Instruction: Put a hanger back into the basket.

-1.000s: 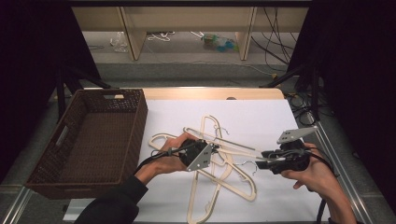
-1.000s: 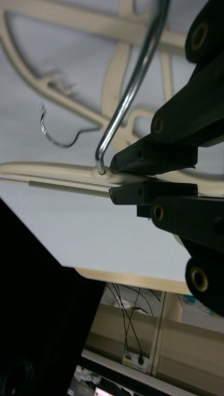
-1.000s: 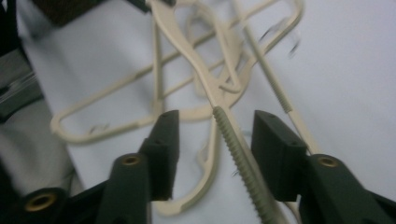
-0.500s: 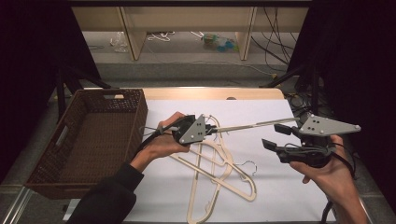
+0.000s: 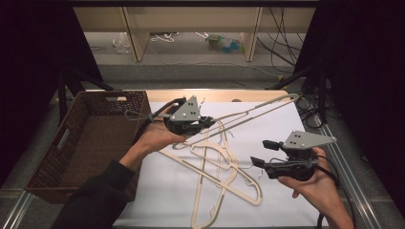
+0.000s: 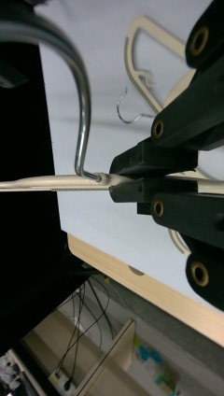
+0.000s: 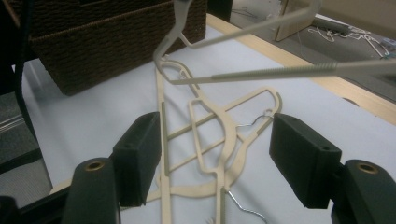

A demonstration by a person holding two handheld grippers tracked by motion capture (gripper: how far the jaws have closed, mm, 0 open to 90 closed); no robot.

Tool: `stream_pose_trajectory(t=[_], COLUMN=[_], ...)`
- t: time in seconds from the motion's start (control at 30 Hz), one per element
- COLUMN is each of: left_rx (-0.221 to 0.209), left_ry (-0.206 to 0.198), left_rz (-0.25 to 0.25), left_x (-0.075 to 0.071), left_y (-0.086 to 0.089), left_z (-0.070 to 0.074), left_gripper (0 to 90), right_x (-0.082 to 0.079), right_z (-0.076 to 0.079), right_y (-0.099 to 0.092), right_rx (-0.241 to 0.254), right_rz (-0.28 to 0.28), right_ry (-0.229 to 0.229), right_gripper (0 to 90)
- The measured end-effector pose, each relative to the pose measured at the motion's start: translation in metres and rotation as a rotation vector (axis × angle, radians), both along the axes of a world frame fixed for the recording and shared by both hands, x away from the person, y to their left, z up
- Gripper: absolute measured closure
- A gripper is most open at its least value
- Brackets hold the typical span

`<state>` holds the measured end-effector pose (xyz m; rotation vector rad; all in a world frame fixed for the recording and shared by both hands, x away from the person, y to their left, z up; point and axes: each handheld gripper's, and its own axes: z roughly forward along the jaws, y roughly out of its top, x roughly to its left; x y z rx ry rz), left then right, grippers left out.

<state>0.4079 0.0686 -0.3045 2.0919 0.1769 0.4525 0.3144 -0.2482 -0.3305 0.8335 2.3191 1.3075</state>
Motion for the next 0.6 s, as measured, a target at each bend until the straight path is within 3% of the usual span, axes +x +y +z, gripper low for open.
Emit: stream_pose_trajectory(t=[0.27,0.37,0.47,0.6], left_rx=[-0.080,-0.090,-0.131,-0.141], left_ry=[0.157,0.190,0.240,0.262], left_rz=[0.061,0.067,0.092,0.103], left_x=[-0.015,-0.022,-0.029,-0.036], left_y=[0.024,0.033,0.043,0.054], left_z=[0.023,0.035,0.046,0.055], left_gripper=[86.3,86.3,86.3,86.3], right_x=[-0.004,-0.008,-0.011,-0.015], right_z=[-0.029,-0.036,-0.041,-0.051], right_y=[0.008,0.009,0.009,0.009], right_rx=[-0.024,-0.023,-0.022,-0.011], right_rz=[0.029,0.042,0.046,0.038], right_ry=[0.055,0.072,0.083,0.084], right_gripper=[34.8,34.8,34.2,31.8])
